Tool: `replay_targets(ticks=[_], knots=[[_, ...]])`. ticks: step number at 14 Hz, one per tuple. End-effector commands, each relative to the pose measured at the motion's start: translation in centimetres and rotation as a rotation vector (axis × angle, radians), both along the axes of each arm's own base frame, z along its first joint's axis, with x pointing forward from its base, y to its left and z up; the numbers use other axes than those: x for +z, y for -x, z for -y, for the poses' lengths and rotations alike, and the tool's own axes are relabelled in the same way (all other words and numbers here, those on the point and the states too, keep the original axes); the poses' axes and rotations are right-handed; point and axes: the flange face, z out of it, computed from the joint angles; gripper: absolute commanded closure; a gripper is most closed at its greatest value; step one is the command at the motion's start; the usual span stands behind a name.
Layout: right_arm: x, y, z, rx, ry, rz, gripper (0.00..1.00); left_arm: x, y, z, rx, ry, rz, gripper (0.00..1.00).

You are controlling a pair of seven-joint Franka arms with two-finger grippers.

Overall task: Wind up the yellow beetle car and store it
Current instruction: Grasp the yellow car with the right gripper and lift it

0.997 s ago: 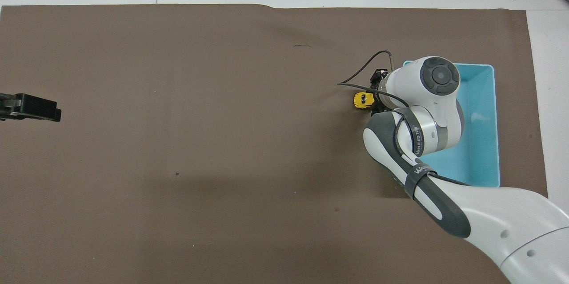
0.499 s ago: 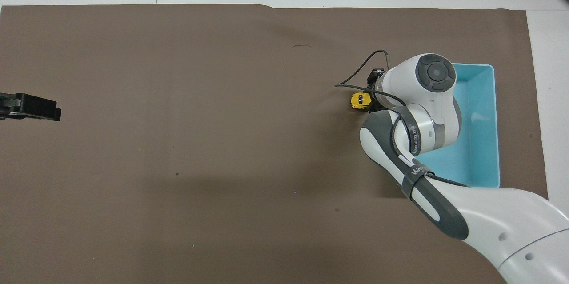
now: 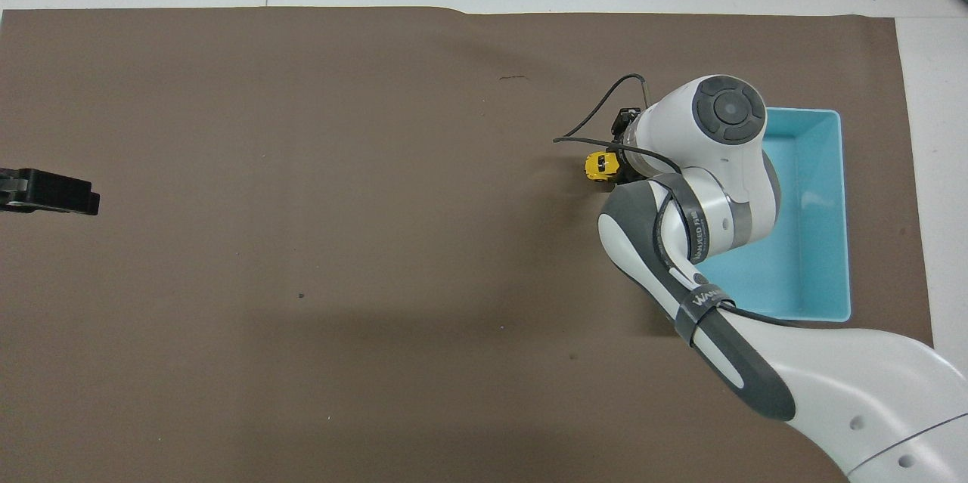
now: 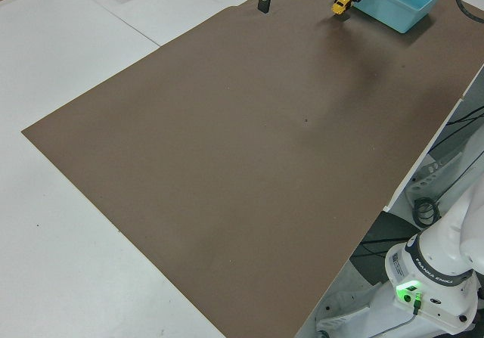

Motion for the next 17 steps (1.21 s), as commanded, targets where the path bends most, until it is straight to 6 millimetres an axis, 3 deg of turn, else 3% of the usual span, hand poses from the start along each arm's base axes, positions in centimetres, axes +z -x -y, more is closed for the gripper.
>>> replay_targets(ticks=[1,5,13,15,17], knots=[[3.1,0.3,0.1,-0.013,0.007,0.007,1.00,0.3,0.6,-0.6,0.000,-0.004,-0.008,0.00],[6.3,1.0,0.3,-0.002,0.009,0.020,1.00,0.3,0.6,-0.5,0.000,-0.004,-0.008,0.00],[12.5,3.6,0.5,0.212,0.010,0.013,1.00,0.4,0.5,-0.1,-0.003,-0.002,-0.001,0.00],[13.5,4.2,1.8,0.312,-0.012,-0.004,1.00,0.3,0.5,-0.3,0.000,-0.003,-0.001,0.00],[13.7,4.1,4.3,0.411,-0.057,-0.023,1.00,0.3,0.5,-0.1,-0.006,-0.002,-0.002,0.00]])
